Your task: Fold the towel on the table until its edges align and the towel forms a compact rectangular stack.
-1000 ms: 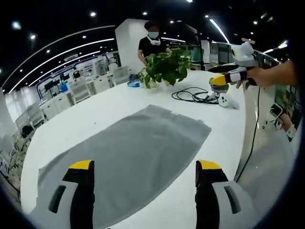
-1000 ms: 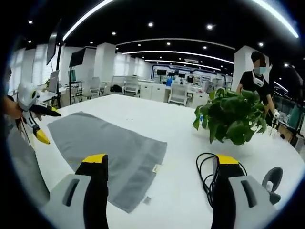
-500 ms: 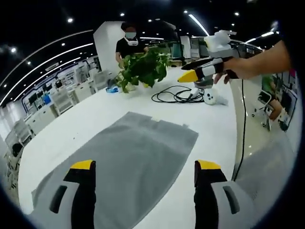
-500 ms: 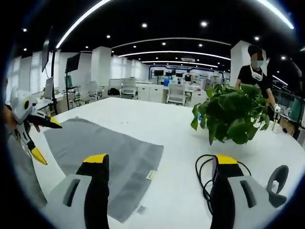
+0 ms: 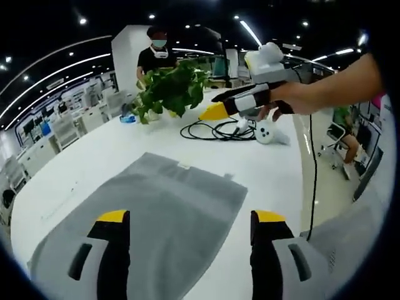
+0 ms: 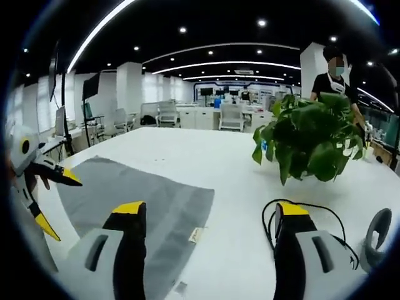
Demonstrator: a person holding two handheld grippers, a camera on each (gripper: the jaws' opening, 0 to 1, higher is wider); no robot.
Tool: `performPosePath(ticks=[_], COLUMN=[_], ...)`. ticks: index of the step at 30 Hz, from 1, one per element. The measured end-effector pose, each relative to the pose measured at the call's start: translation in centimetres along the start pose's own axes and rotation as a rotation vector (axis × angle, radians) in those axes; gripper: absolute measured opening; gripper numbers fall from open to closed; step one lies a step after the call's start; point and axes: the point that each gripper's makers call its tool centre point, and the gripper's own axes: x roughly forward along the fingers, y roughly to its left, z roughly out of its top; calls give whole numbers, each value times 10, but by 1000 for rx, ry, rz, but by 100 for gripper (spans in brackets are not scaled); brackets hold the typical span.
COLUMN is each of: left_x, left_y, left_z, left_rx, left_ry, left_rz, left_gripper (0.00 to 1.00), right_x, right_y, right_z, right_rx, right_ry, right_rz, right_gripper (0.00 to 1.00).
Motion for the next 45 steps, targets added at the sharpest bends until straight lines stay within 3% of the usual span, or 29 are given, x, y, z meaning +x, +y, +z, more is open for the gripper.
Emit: performPosePath(ticks=[9,18,31,45], left_x=[27,56,96,133], left_y=[-25,-46,-75,-92], left_z=[8,9,21,-6], left_rx=[12,11,73,87], left_ry=[3,13,7,87], left_rz=[-81,-137,-210,-266], left_gripper=[77,68,56,43], right_x=[35,64,97,138], right_y=[-11,-19,-14,-13], right_z=[-7,-13,-17,-36], right_rx=[22,71,87,127], right_ry=[17,19,36,87], right_rz=[25,23,60,75], right_gripper=[80,75,71,63])
